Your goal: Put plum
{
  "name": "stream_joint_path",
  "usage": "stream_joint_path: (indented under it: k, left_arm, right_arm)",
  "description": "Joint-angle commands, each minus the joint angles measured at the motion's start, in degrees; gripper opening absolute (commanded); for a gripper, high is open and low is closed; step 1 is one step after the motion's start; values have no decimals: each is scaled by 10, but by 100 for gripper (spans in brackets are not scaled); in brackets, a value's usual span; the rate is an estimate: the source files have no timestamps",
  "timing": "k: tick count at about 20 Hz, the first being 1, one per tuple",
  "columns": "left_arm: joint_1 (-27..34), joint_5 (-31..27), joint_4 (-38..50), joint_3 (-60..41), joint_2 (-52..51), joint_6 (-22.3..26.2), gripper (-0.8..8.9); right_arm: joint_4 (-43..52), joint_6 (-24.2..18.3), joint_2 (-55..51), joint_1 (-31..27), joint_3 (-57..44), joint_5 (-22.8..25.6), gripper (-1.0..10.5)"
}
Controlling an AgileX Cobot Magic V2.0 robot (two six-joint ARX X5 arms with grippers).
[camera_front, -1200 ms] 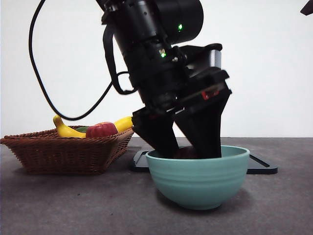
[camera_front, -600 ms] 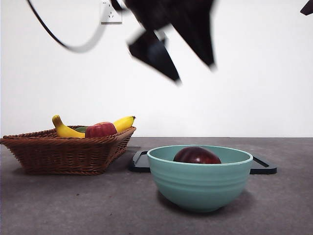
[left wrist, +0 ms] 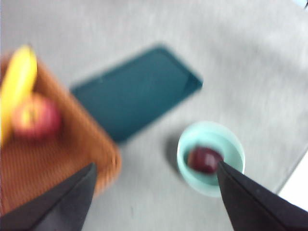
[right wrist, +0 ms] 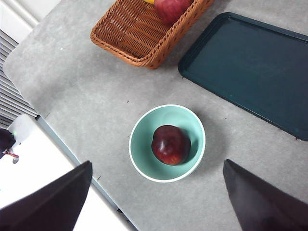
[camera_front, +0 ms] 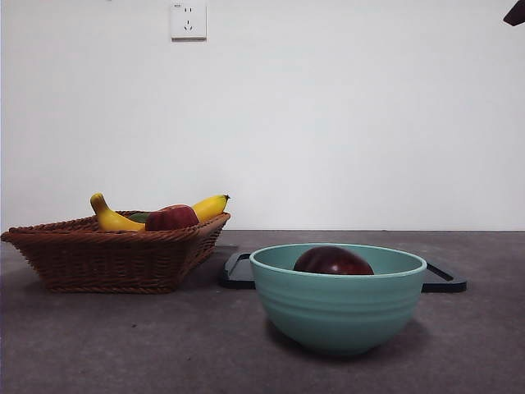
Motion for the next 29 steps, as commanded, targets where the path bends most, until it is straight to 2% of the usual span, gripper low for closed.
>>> stream_joint_path:
  k: [1, 4, 7, 14, 17, 22, 24, 27, 29]
  left_arm:
    - [1, 24, 14, -71, -43, -3, 404]
    - [0, 89, 17, -171, -107, -15, 401]
    - [0, 140, 14, -222, -136, -19, 401]
    - [0, 153, 21, -228, -140, -30, 401]
    - [0, 153, 22, -228, -140, -30, 401]
    - [1, 153, 23, -228, -140, -30, 401]
    - [1, 153, 23, -228, -140, -29, 401]
    - [1, 153, 24, -228, -140, -29, 401]
    - [1, 153, 29, -228, -140, -30, 401]
  right_arm:
    - [3, 5, 5, 3, 12, 0, 434]
    - [3, 5, 5, 3, 12, 0, 435]
    - [2, 5, 5, 3, 12, 0, 434]
    - [-11, 6, 9, 3, 11, 0, 432]
    - [-17, 8, 26, 7, -2, 15, 418]
    - [111, 75, 78, 38, -111, 16, 417]
    - [162, 95, 108, 56, -141, 35, 413]
    - [214, 98, 162, 82, -158, 83, 359]
    - [247, 101, 198, 95, -158, 90, 353]
